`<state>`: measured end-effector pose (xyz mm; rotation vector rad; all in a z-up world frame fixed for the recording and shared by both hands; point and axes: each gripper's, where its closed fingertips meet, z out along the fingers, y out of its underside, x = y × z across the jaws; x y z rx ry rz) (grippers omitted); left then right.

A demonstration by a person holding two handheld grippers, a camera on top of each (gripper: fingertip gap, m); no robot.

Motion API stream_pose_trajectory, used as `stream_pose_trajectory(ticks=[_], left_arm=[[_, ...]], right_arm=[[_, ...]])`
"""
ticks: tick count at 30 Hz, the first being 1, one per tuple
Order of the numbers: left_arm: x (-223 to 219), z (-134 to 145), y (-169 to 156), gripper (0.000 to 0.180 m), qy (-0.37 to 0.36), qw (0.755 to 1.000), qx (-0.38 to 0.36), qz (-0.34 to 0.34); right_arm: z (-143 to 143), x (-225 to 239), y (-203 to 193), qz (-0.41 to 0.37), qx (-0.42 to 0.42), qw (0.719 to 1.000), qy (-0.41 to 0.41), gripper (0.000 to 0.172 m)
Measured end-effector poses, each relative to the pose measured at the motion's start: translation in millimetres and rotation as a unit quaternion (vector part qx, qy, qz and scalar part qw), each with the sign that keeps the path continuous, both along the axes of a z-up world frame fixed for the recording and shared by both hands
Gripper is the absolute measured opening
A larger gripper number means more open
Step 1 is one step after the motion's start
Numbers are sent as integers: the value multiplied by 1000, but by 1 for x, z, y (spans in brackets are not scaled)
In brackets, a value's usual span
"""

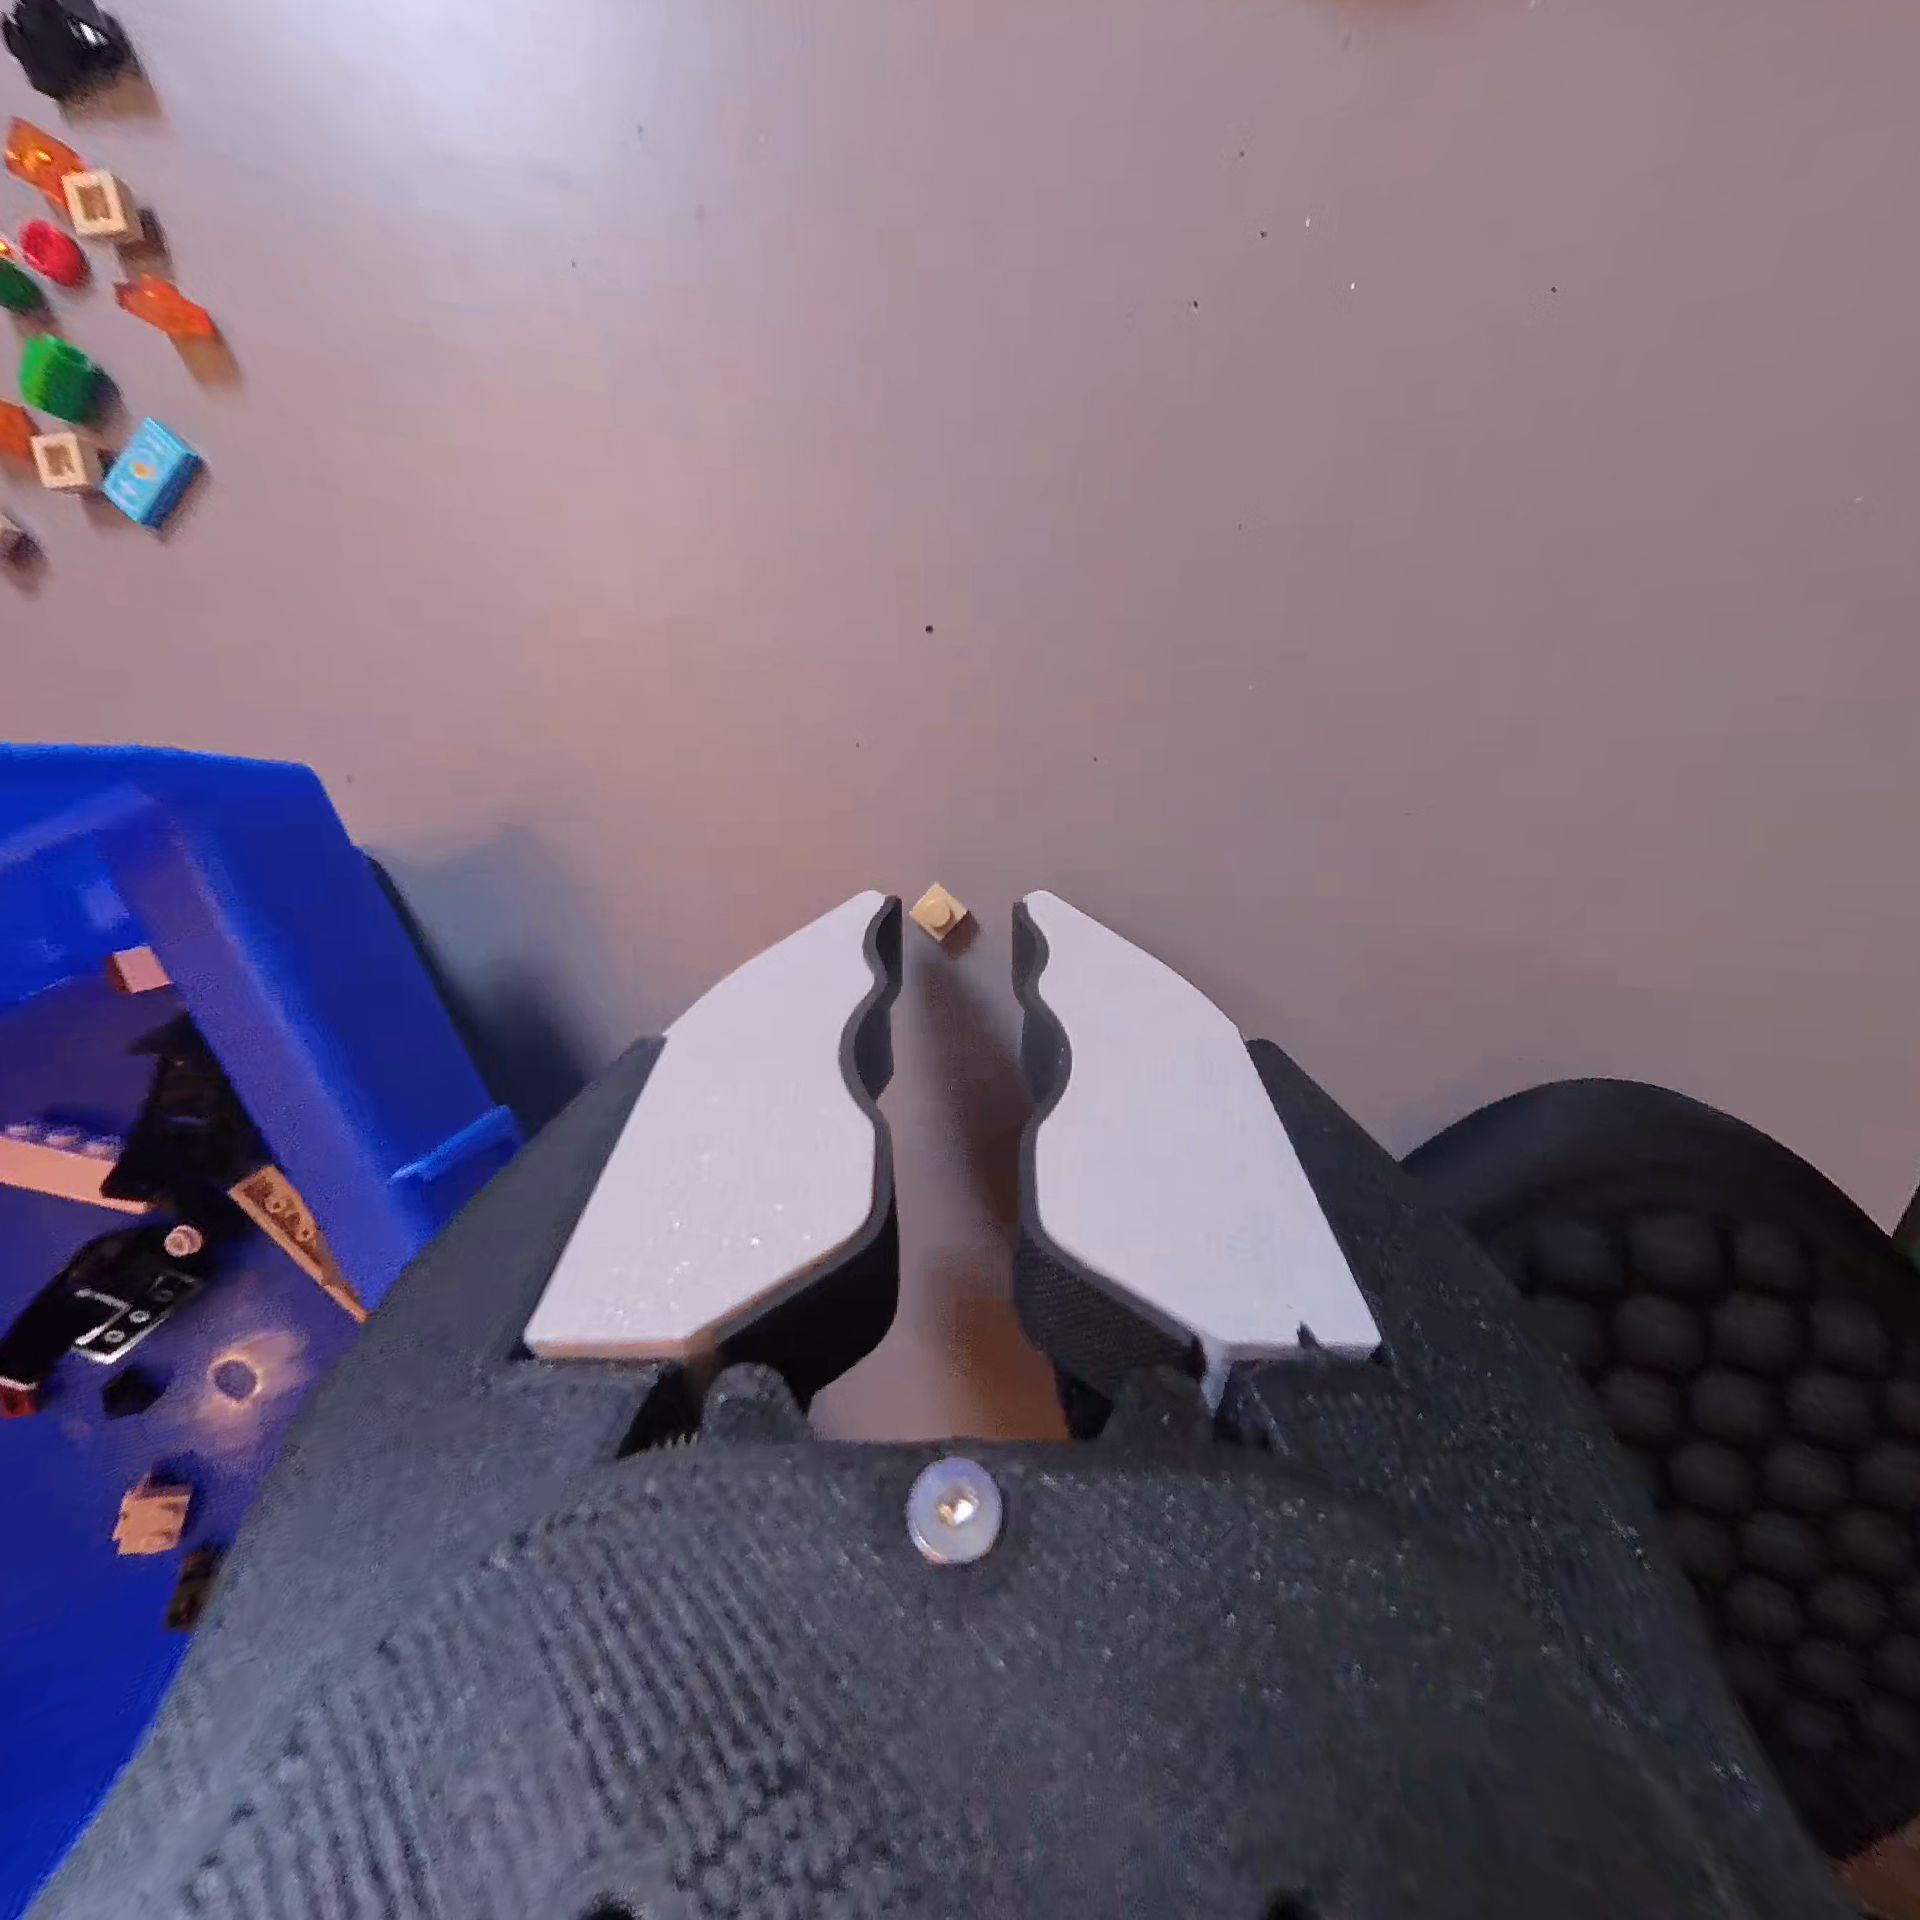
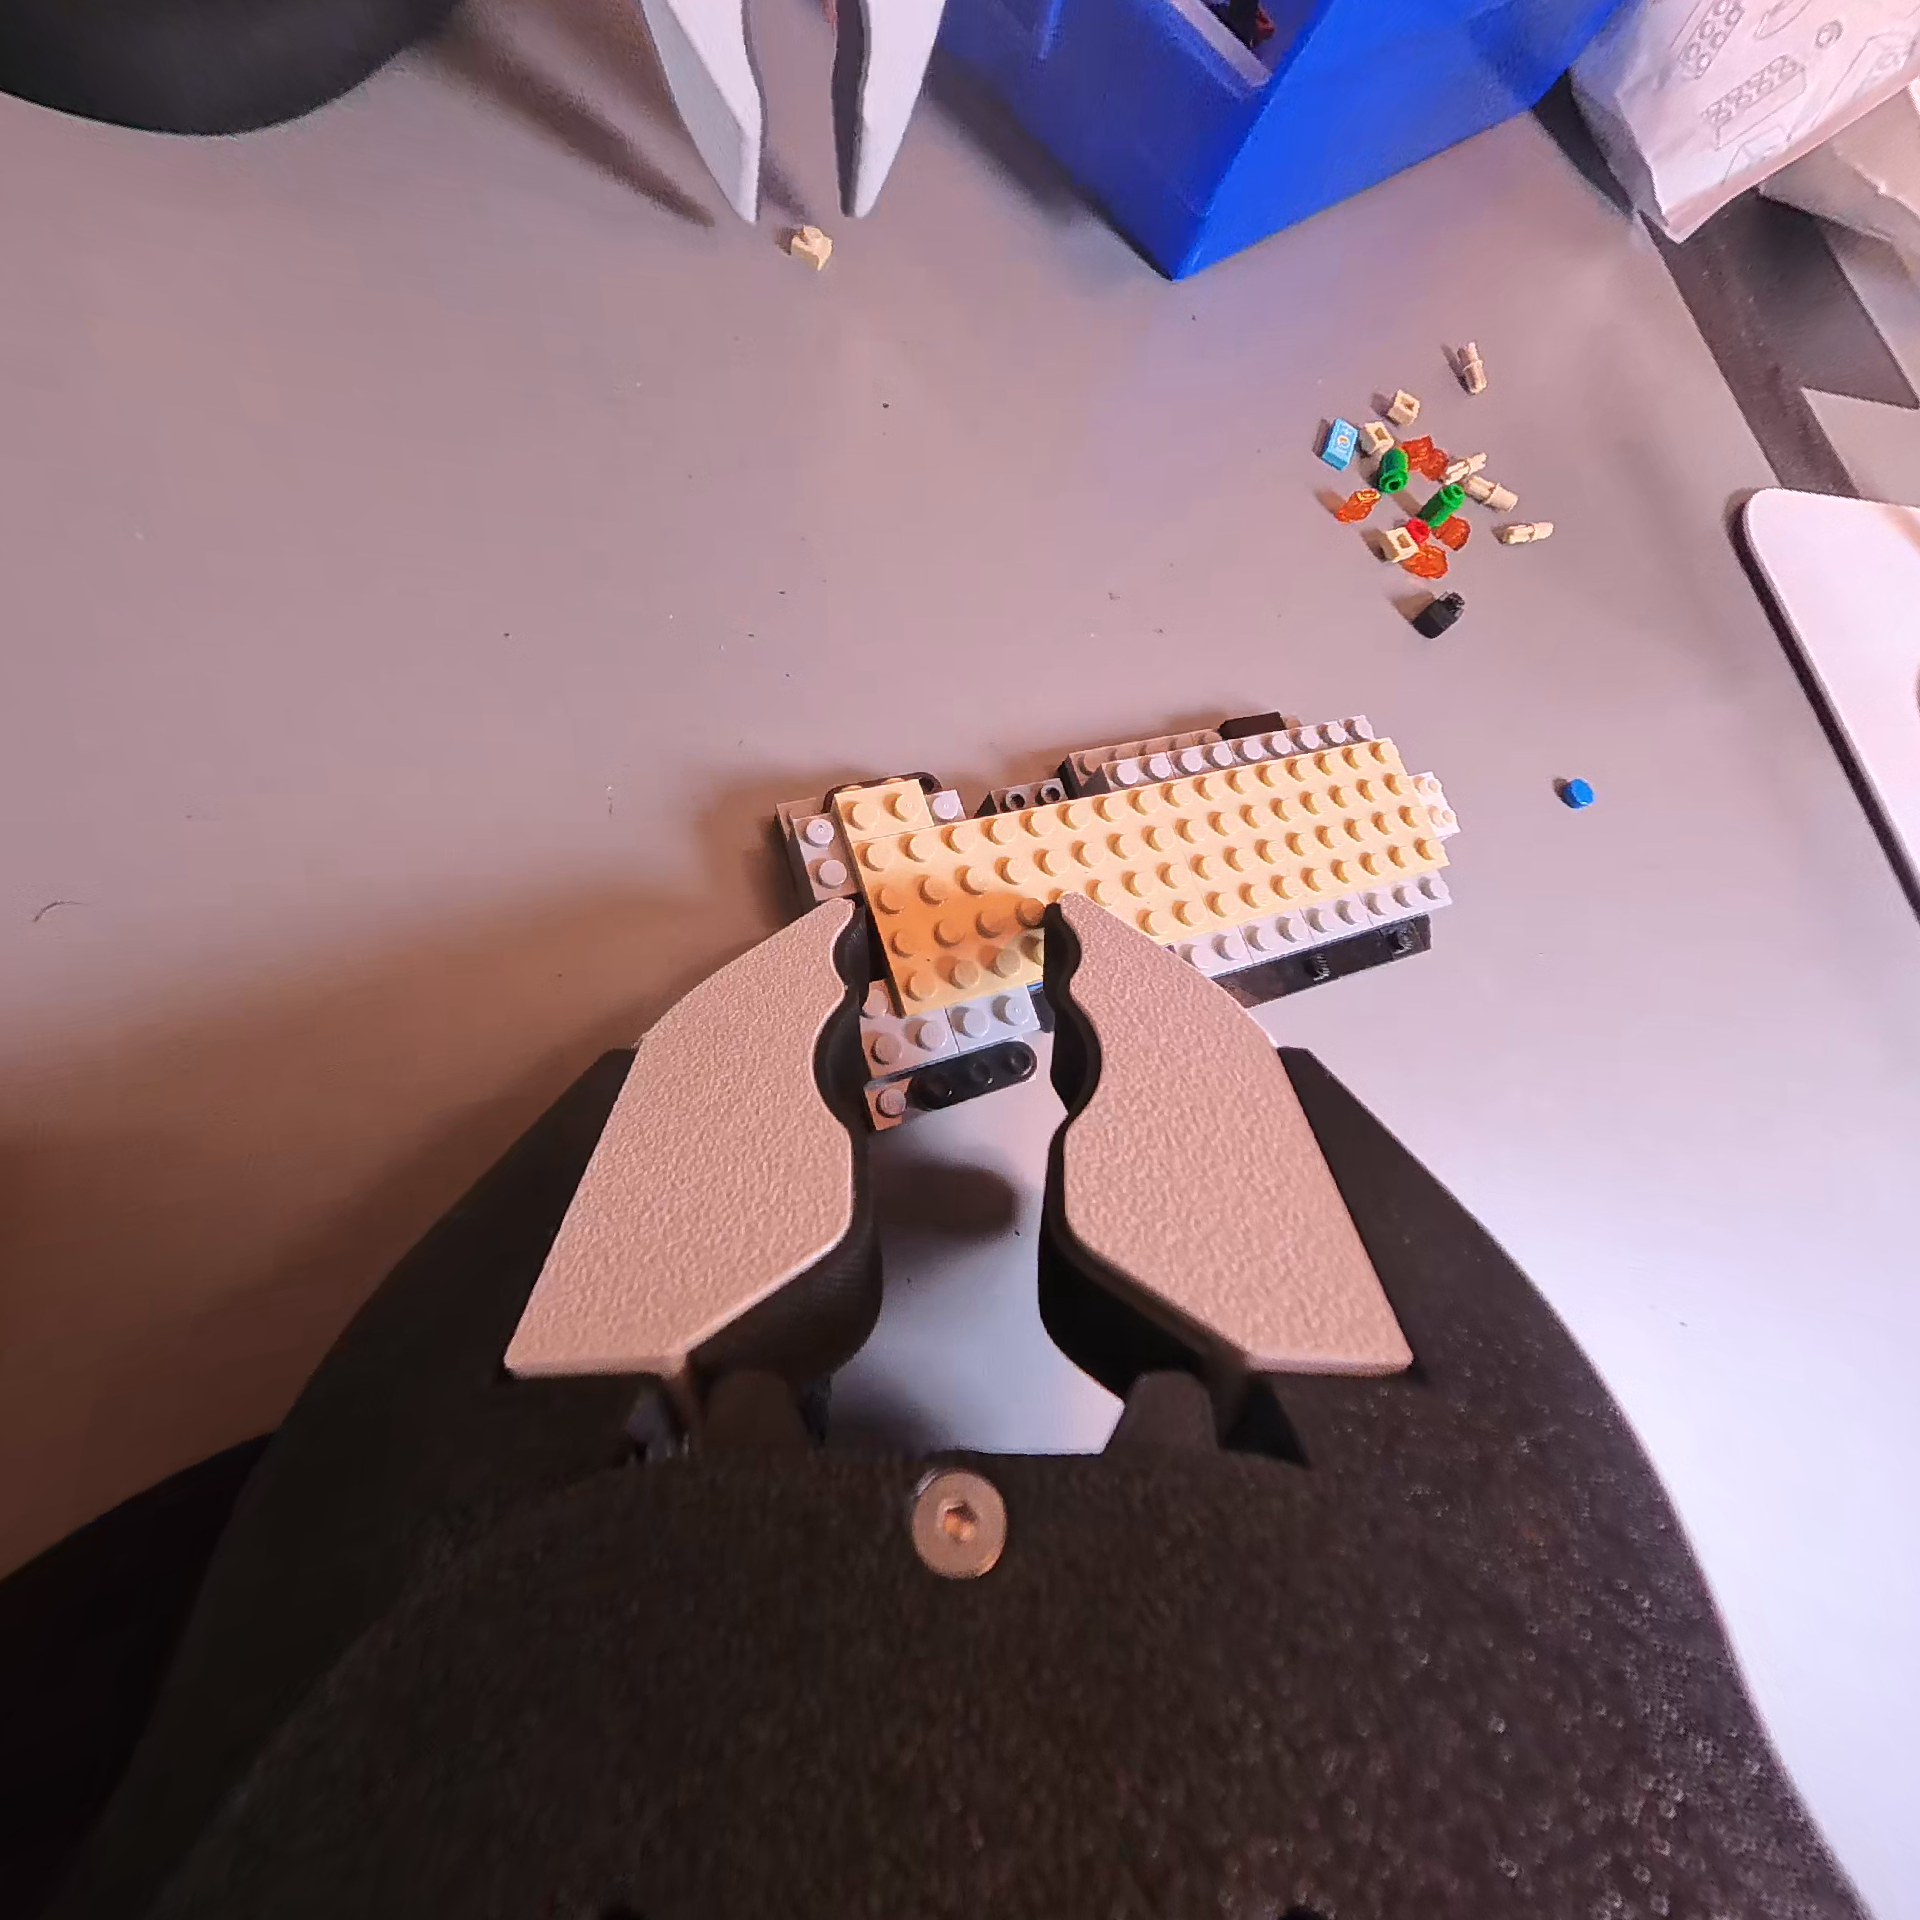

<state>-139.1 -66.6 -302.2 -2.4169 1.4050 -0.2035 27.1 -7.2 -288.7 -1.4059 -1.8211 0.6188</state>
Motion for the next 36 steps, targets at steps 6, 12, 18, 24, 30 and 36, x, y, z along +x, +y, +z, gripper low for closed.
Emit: stream_pose_trajectory(ticks=[6, 12, 18, 24, 30, 36], left_arm=[[0, -4, 4, 10, 8, 1000, -10, -5], [23, 35, 35, 8, -27, 997, 63, -33], [28, 79, 121, 8, 42, 990, 114, -71], [19, 26, 174, 8, 113, 987, -21, -115], [14, 4, 177, 19, 148, 976, -71, -144], [3, 3, 172, 37, 164, 973, -59, -153]], right_arm=[[0, 1, 0, 0, 0, 1000, -2, 32], [0, 2, 1, 1, -8, 1000, 0, 32], [0, 2, 1, 1, -7, 1000, 0, 32], [0, 2, 1, 1, -7, 1000, 2, 32], [1, 3, 1, 2, -18, 1000, 7, 32], [1, 2, 1, 2, -19, 1000, 8, 32]])
